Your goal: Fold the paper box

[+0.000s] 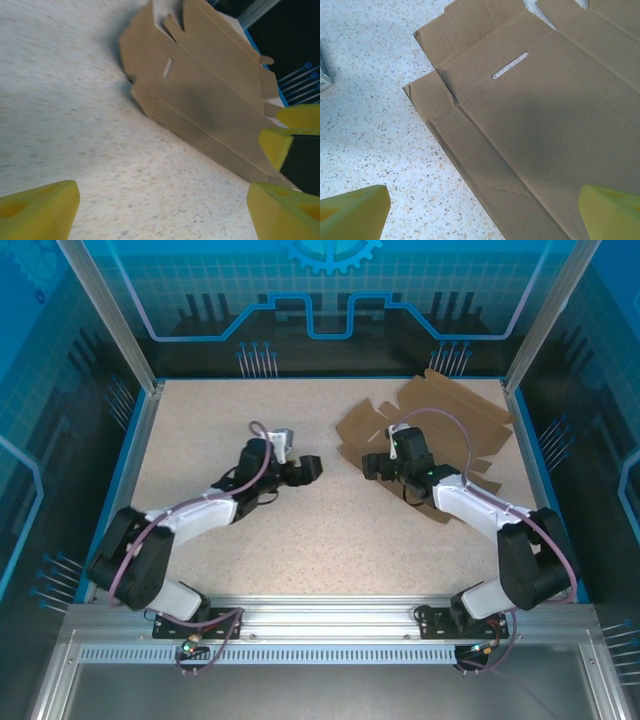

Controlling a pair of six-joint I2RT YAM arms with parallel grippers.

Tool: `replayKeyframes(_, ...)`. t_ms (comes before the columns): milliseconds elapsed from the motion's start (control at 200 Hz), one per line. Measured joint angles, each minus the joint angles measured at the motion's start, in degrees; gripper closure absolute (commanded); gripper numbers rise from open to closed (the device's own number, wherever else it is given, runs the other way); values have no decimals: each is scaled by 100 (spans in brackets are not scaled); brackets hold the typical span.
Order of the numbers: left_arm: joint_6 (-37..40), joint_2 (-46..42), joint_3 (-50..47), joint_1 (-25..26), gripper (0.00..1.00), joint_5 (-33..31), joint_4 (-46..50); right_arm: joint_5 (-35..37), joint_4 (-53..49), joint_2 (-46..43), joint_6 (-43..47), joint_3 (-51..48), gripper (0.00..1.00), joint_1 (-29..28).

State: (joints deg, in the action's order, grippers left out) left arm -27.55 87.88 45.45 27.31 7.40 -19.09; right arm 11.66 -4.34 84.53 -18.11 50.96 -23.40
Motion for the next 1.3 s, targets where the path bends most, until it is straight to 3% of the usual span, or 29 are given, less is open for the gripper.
replayKeyframes(210,-153,1425,1084,254,25,2,149,-278,-229,-37,-142,7,3,450)
replayKeyframes(555,-258,3093,2592,214,42,4,584,-162,-518,-691,-114,-385,3,468)
replayKeyframes(1161,-640,4059,3541,118,71,431,420,-133,-625,-693,-50,-461,3,466)
replayKeyframes(1301,-708,4079,3550,96,83,551,286,-101,-693,-667,15,-422,3,459)
